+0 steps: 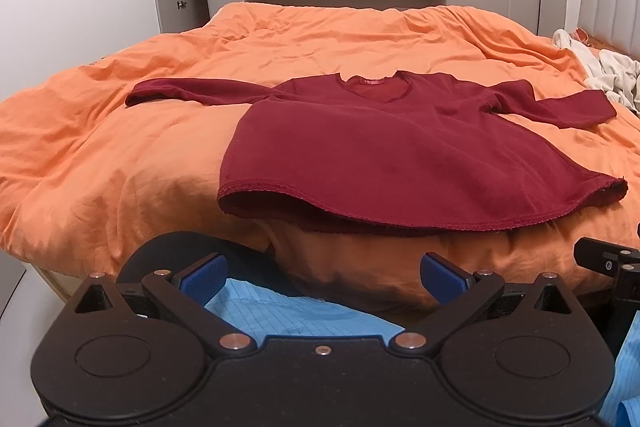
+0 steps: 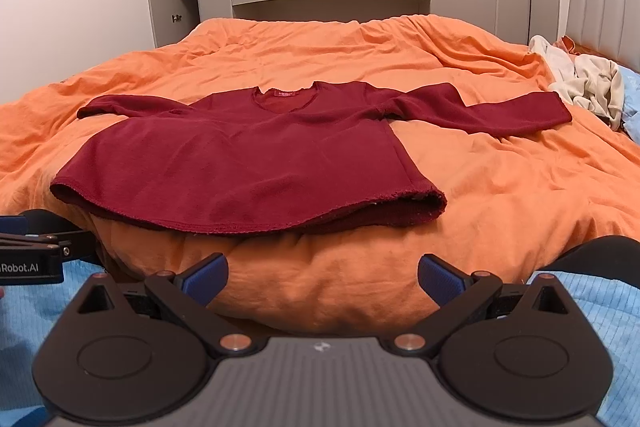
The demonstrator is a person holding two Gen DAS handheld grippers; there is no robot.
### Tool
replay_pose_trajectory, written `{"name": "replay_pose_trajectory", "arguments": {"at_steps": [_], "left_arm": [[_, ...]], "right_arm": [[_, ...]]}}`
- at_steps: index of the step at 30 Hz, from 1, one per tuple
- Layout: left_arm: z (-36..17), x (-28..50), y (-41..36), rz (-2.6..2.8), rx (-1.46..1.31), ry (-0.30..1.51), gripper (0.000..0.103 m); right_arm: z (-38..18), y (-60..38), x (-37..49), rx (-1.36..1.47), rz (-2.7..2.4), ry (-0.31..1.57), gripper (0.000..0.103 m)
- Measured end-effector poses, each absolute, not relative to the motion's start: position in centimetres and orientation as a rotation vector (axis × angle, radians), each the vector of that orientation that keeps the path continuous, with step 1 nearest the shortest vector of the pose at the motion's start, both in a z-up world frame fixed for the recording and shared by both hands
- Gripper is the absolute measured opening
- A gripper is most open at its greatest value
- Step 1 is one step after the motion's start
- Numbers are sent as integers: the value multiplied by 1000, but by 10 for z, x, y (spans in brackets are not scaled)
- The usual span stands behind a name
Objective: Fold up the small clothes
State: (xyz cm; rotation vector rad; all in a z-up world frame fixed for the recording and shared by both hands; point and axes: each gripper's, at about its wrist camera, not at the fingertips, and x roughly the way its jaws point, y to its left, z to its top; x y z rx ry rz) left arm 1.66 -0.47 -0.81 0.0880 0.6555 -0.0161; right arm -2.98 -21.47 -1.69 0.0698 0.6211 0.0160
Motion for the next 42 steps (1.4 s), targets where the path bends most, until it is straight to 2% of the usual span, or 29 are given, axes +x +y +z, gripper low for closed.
{"name": "replay_pose_trajectory", "arguments": {"at_steps": [10,15,22,28,36,42], "left_arm": [[2,29,-8,-43,100,684,103],[34,50,-8,-126,68,647,103],[73,135,-34,-134,89,614,103],[90,233,-76,-181,101,618,103],[73,334,-143,-264,141,604,103],[31,389,-176,-245,114,639,103]], "right_arm": [[-9,-222,-22,76,4,640,103],[24,-246,-8,58,2,541,103],[45,-323,67,148,-45,517,103],[37,-402,142,249,-127,544,103],[14,-472,215,242,-253,603,103],[-11,-517,250,232,-364,637,102]]}}
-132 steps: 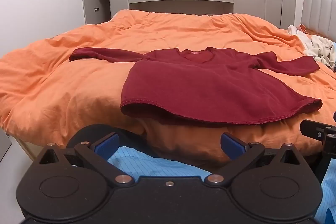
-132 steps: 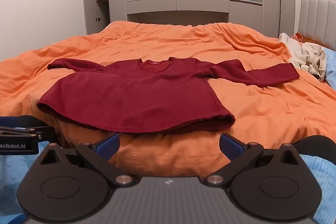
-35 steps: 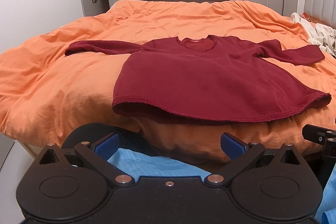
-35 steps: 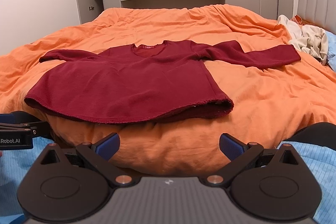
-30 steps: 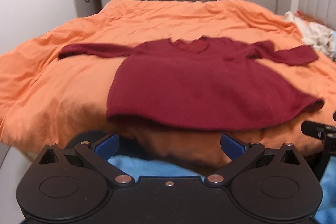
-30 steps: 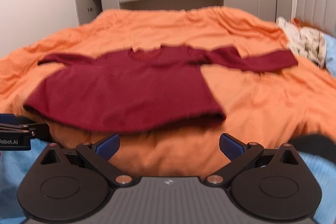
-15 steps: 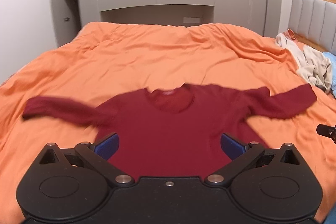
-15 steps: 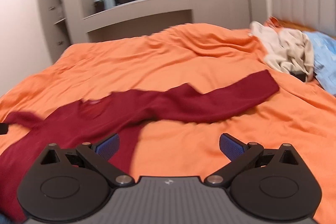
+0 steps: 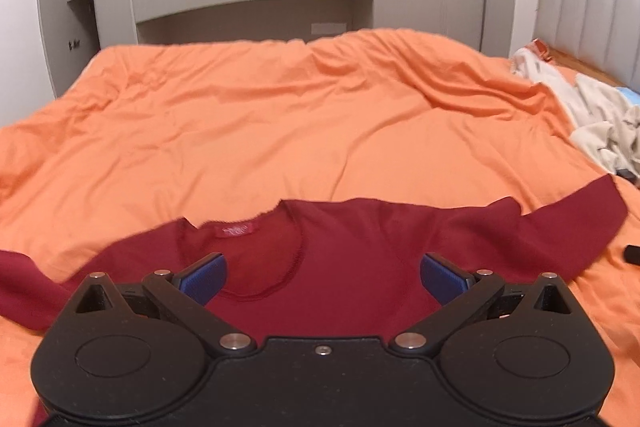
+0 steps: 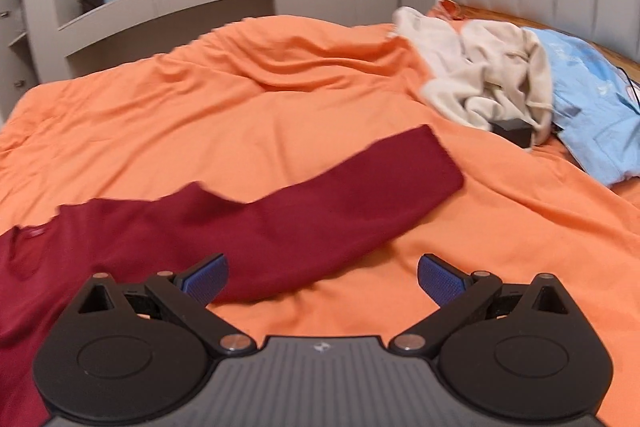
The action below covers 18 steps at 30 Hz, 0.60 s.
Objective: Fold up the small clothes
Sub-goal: 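Reach the right gripper to the sleeve cuff and close on it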
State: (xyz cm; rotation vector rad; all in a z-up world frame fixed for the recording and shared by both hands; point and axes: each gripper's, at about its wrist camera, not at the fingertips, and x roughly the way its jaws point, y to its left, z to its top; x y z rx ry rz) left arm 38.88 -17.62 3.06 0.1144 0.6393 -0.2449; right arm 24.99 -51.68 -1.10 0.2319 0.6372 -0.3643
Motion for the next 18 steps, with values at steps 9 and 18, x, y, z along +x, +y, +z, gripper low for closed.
{"name": "replay_pose_trajectory", "arguments": {"at_steps": [9,18], "left_arm": [[-32,432,-193,-179,55,706,103],[-49,442,-189,-159,40,753,103]], "right_arm": [[-38,-573,271,292,-512,575,77],[-57,-605,300,355,-564,559,44]]}}
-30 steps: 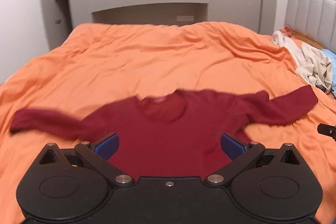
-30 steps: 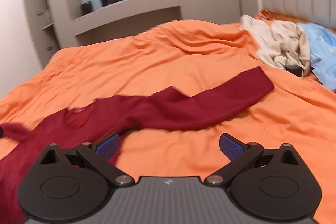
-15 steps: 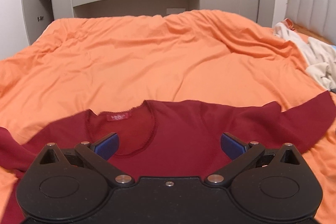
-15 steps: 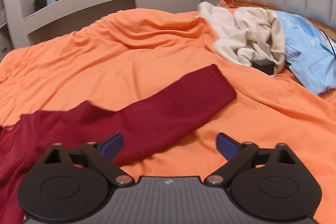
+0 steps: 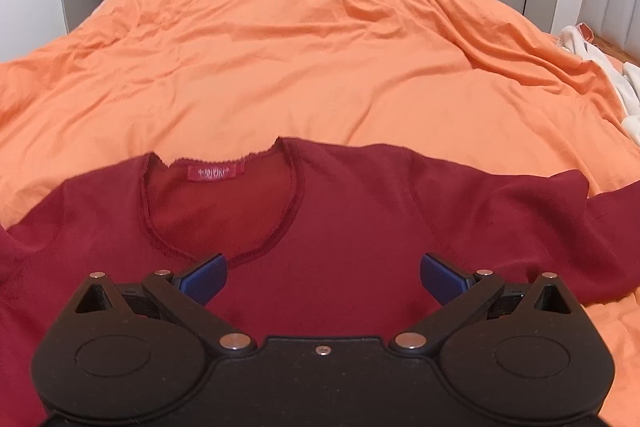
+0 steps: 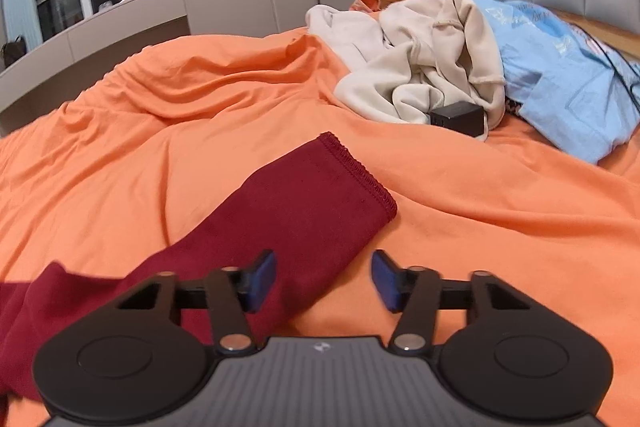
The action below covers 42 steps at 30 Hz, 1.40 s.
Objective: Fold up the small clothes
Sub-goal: 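Reach the right gripper to the sleeve cuff and close on it, then carry the sleeve across the shirt chest with the right gripper and release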
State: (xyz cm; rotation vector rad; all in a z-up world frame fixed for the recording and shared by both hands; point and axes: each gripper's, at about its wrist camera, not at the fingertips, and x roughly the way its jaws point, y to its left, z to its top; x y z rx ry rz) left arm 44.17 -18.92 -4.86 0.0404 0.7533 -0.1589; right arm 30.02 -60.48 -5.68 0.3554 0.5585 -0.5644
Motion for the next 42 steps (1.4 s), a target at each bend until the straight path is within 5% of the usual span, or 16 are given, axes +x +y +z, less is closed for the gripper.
{"name": "replay_pose_trajectory", "arguments": {"at_steps": [2,5,16,28,42], "left_arm": [[-48,442,-187,-161,31,764,102],[-42,442,-184,-164,24,768,99],[4,445,-146,-189,-59,777,93],[69,443,-48,-121,-109,674,99],[35,442,44,6,-153,718,100]], "right_arm": [[-60,-609,304,379,-575,559,19],[-62,-608,308,360,-596,547,4],[-5,-551,305,163,-517,406,1],[83,-351,357,-270,-175,221,1],[-46,-151,412,-753,189,414,1]]}}
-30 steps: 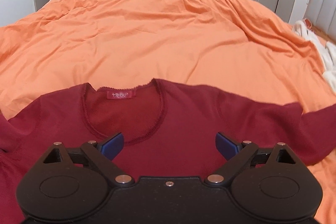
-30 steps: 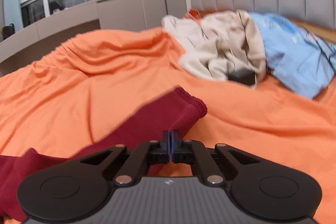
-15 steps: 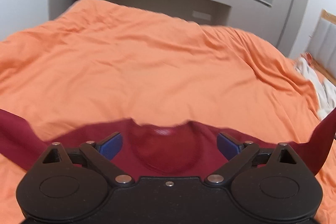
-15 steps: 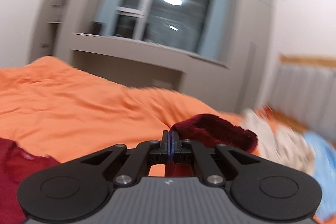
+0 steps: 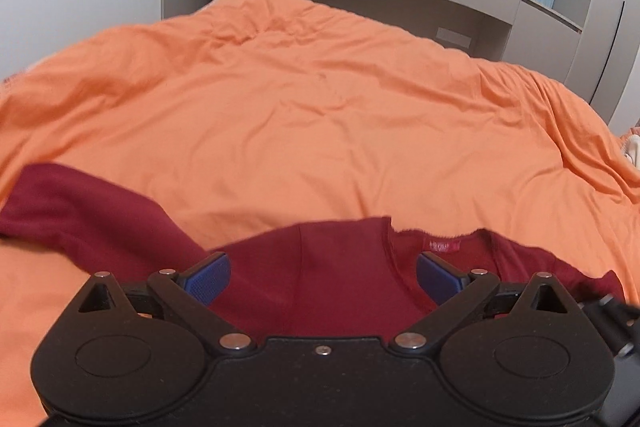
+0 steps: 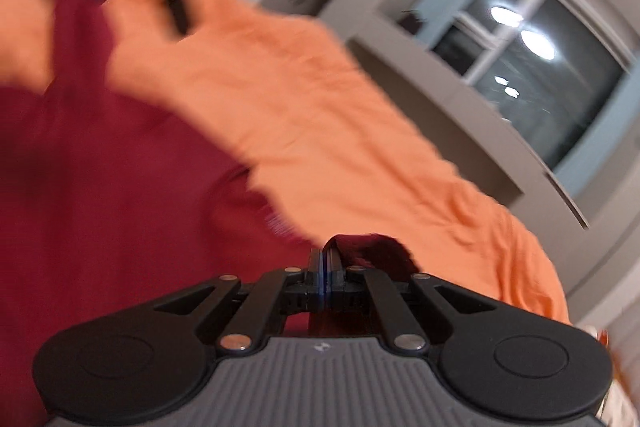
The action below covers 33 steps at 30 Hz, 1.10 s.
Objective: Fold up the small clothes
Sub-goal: 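Carry the sleeve across the shirt chest with the right gripper and release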
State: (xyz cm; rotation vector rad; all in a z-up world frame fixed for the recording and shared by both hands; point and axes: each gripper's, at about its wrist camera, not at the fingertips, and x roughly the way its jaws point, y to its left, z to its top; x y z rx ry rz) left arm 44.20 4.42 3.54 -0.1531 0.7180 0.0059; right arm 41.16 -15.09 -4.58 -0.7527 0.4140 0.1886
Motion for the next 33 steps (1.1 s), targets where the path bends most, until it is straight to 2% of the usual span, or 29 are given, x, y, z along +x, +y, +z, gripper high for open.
{"name": "replay_pose_trajectory", "arguments": {"at_steps": [4,5,6,7,8,14,23,26,30,31,33], "left_arm": [[18,444,38,-52,-185,731,101],[14,445,35,-82,-204,737,102],[10,447,32,-113,-226,743,102],[7,448,30,-136,-244,747,102],[2,450,27,-167,-270,751,102],[-22,457,-4,-340,-351,792,102],[-24,453,-27,-423,-250,777,102],[-19,443,-37,-478,-134,737,102],[-25,428,-70,-555,60,720,102],[-29,425,-83,-568,123,728,102],[-37,421,-103,-608,219,740,92]], "right_arm": [[-68,-131,399,-830,274,437,3],[-67,-132,398,-822,297,446,6],[-67,-137,395,-803,313,458,14],[-62,-144,394,-773,333,472,42],[-63,-151,382,-741,351,480,66],[-35,-209,346,-498,428,539,92],[-29,-219,341,-602,367,479,92],[-25,-240,344,-551,297,490,100],[-19,-286,350,-432,173,508,102],[-17,-299,353,-383,139,516,102],[-11,-326,359,-285,83,527,102]]}}
